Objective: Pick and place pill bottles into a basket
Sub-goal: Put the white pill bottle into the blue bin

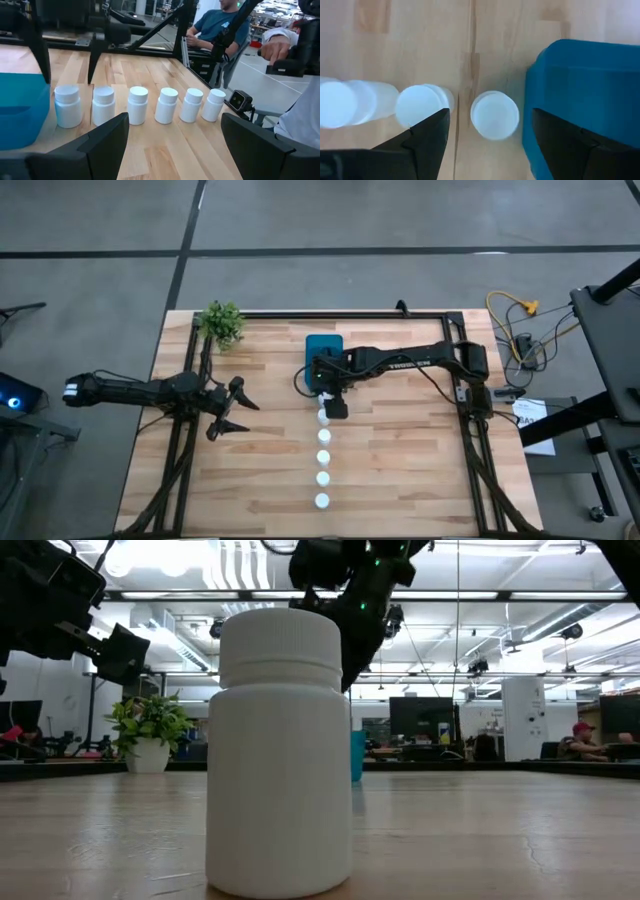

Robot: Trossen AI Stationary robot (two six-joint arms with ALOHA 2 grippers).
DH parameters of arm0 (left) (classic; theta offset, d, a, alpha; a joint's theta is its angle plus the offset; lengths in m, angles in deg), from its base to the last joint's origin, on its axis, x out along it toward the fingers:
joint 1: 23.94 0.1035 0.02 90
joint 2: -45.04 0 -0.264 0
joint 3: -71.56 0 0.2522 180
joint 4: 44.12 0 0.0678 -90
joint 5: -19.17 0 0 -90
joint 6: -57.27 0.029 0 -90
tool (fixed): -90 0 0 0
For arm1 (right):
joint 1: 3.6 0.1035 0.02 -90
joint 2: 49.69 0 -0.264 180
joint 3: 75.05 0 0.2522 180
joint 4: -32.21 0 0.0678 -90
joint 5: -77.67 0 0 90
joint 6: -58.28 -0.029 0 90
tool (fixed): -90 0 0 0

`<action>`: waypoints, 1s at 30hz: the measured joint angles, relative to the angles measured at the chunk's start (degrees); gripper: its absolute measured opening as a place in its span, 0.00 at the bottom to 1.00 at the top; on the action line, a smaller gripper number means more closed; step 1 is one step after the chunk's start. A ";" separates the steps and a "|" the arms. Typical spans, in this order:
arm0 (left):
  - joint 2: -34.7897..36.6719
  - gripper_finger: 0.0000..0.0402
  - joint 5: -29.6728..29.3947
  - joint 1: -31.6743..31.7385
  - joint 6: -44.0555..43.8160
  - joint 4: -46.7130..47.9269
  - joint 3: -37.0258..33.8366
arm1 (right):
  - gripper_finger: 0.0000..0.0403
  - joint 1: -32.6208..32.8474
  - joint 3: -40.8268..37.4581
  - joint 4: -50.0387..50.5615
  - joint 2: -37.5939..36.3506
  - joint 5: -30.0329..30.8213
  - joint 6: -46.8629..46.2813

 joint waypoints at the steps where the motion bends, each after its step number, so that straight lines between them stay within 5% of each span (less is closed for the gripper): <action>1: 0.00 0.75 -0.01 -0.01 -0.01 0.00 0.00 | 0.67 0.00 0.00 0.08 0.42 -0.01 -0.01; 30: -0.28 0.75 0.00 0.00 -0.09 0.00 -0.04 | 0.63 -0.22 0.11 -0.89 1.41 0.02 0.34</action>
